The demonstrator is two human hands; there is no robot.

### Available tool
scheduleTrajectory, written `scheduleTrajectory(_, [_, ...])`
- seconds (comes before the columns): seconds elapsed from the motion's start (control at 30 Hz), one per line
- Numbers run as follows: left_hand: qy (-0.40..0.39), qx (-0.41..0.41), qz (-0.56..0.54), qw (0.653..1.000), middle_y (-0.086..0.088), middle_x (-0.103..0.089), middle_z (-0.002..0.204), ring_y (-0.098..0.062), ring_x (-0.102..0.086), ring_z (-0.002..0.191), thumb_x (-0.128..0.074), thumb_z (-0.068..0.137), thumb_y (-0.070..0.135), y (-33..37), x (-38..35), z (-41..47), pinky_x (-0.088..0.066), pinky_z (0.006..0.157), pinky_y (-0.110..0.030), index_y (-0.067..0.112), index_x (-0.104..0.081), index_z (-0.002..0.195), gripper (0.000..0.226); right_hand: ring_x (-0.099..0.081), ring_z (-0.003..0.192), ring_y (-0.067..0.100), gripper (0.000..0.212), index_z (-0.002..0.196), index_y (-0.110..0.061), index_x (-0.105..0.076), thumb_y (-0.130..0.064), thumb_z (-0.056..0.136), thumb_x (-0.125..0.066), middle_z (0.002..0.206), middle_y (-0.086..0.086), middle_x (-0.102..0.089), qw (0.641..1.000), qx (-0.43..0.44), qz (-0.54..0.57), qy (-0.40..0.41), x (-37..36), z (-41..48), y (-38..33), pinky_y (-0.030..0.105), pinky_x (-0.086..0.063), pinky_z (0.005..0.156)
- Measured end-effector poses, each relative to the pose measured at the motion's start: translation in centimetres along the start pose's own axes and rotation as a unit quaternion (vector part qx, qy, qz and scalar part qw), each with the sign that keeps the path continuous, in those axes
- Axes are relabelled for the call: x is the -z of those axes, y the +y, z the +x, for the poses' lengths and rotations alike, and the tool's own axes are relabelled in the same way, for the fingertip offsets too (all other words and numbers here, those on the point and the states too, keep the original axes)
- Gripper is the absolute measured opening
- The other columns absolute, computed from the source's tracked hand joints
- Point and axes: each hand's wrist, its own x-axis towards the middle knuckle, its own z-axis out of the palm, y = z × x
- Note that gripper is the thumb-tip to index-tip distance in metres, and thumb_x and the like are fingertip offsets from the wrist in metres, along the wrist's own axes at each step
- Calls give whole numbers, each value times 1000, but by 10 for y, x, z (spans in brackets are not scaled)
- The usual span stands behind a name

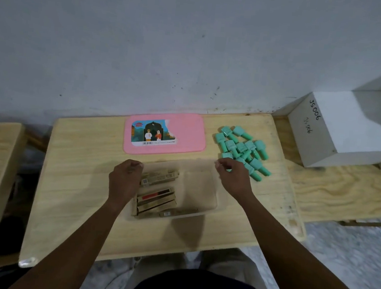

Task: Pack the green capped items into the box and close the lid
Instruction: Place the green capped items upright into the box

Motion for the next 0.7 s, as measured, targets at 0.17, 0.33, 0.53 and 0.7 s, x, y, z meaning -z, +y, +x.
scheduleTrajectory(0.17, [35, -103, 44, 993, 1, -72, 104, -16, -65, 98, -72, 81, 19, 44, -25, 5, -47, 85, -27, 23, -73, 96, 16, -68, 91, 18, 23, 101, -20, -76, -37, 88, -66, 95, -2, -75, 998, -41, -26, 42, 22, 14, 1, 32, -52, 79])
scheduleTrajectory(0.33, [-38, -287, 200, 936, 7, -75, 98, -21, -64, 98, -71, 80, 25, 103, -97, 29, -49, 88, -38, 29, -76, 89, 11, -64, 98, 23, 27, 105, -27, -74, -39, 81, -69, 108, 2, -67, 982, -55, -176, 47, 46, 51, 10, 33, -51, 78])
scheduleTrajectory(0.53, [-206, -387, 350, 828, 0, -67, 119, -26, -55, 108, -64, 88, 14, 150, -181, 59, -47, 88, -42, 26, -72, 114, 30, -52, 95, 22, 33, 98, -20, -70, -48, 83, -64, 103, 5, -52, 966, 24, -259, 18, 50, 79, 25, 35, -49, 69])
scheduleTrajectory(0.7, [-194, -458, 452, 740, 0, -61, 109, -26, -50, 106, -63, 82, 11, 159, -201, 69, -37, 86, -38, 26, -72, 112, 34, -53, 95, 23, 38, 92, -16, -73, -52, 80, -67, 103, 7, -57, 967, 58, -249, 10, 48, 86, 39, 35, -46, 68])
